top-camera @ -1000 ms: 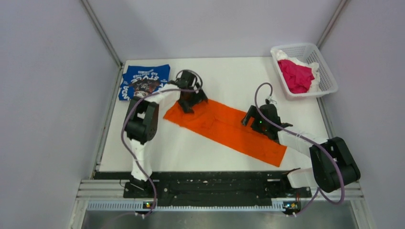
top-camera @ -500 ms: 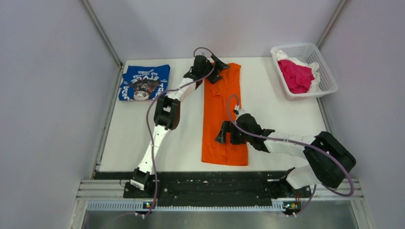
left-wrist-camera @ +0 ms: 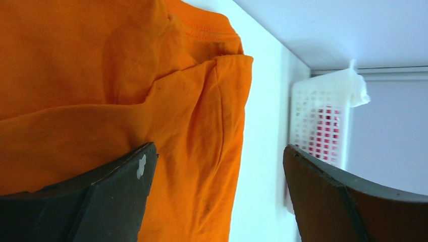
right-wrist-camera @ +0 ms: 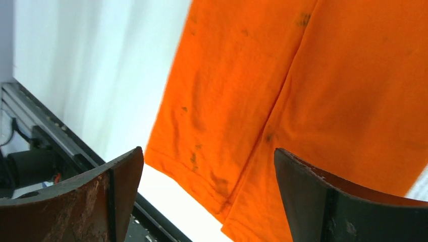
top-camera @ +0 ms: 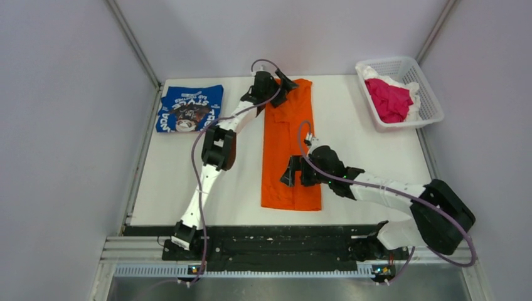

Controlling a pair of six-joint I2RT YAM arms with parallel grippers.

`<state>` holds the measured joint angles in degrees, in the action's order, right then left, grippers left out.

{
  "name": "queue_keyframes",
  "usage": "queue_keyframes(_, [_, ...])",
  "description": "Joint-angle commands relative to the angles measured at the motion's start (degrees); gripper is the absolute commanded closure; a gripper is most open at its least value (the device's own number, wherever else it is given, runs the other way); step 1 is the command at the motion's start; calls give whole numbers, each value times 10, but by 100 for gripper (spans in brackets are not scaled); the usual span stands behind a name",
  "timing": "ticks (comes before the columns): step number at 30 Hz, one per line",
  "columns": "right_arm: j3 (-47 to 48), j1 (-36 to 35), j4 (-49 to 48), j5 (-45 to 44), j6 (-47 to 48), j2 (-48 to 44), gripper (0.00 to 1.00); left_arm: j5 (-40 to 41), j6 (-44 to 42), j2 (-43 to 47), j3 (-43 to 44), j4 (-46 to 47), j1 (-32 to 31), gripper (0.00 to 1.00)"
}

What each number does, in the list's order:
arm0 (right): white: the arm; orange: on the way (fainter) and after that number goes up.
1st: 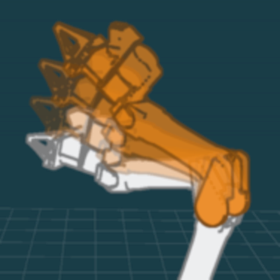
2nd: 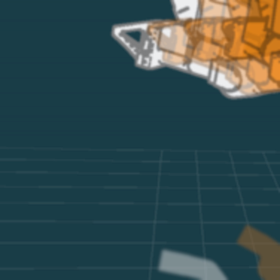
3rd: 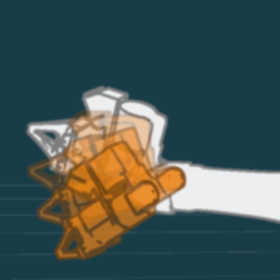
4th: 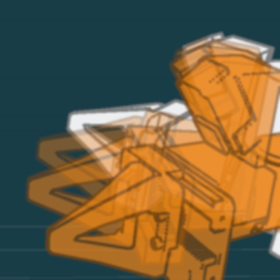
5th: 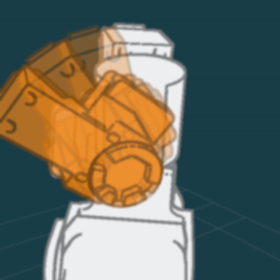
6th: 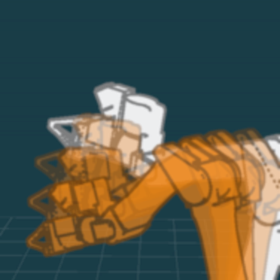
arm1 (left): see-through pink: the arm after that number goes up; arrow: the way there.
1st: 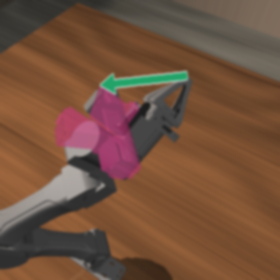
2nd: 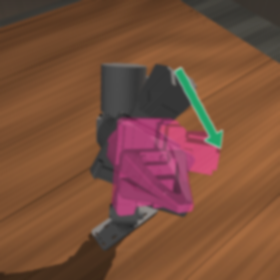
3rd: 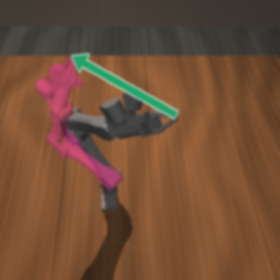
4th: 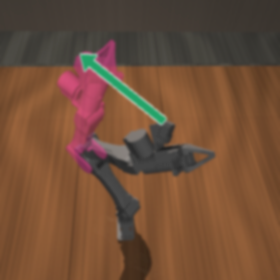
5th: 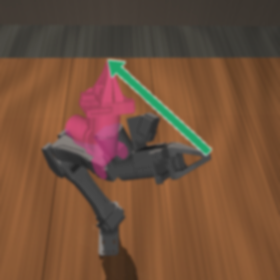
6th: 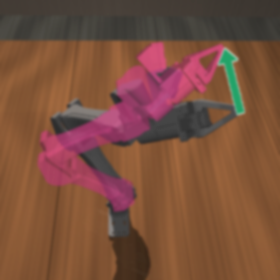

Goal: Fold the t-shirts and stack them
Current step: Rotate the tshirt 90 degrees

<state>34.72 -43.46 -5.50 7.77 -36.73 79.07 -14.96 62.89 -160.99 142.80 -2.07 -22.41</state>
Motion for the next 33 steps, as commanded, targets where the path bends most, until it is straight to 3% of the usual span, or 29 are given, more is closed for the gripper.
queue_keyframes(1, [-14,-6,-3,-50,15,-112,1,59,-91,95,-14,-81,13,1])
queue_keyframes(6, [-54,-6,49,-113,-13,-245,1,41,-159,212,-57,-112,3,1])
queue_keyframes(10, [-46,-2,171,-189,-25,-316,1,51,-234,328,-168,-168,-23,1])
queue_keyframes(15, [-22,25,304,-203,-45,-337,1,137,-260,543,-428,-191,-78,1])
queue_keyframes(19, [-9,55,378,-199,-52,-306,1,201,-241,712,-670,-142,-131,1])
queue_keyframes(22, [-21,66,386,-177,-45,-282,1,213,-208,797,-821,-118,-153,1])
queue_keyframes(26, [-36,68,373,-127,-30,-249,7,214,-171,859,-918,-183,-173,1])
queue_keyframes(32, [-70,69,281,-57,-39,-206,26,184,-109,935,-1046,-194,-201,4])
queue_keyframes(33, [-74,69,264,-48,-43,-201,33,178,-99,943,-1061,-192,-203,6])
